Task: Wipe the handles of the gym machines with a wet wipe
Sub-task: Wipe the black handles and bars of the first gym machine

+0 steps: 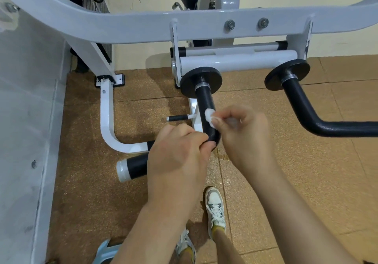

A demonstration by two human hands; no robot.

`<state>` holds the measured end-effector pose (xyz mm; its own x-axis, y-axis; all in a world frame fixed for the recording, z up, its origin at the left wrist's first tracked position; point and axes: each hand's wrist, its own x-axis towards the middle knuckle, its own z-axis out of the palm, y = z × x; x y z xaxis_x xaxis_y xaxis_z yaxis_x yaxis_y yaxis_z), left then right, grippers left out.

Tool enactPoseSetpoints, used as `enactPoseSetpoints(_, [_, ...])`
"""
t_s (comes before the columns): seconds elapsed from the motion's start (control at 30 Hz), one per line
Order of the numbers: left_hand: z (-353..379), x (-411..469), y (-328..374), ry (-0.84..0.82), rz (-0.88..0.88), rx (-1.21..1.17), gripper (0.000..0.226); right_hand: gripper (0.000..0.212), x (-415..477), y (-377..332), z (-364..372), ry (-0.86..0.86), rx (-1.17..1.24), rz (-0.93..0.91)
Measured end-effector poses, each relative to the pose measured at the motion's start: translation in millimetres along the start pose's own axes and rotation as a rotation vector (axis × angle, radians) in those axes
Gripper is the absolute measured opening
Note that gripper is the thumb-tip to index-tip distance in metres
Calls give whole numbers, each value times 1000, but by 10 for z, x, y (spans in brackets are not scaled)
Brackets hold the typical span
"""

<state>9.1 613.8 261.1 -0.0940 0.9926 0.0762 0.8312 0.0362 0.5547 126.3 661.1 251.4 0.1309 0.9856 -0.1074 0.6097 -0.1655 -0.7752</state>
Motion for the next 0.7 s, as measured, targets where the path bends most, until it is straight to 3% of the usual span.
enactPoseSetpoints(0.33, [72,79,121,30,-79,-1,5,11,86,121,-126,-104,-47,-136])
enactPoseSetpoints(0.53, [142,104,184,32,-115,-5,24,11,532,2,9,-174,-113,-194])
enactPoseSetpoints(0.7, [139,154,245,30,-182,-37,37,18,250,93,-192,-228,-108,-302])
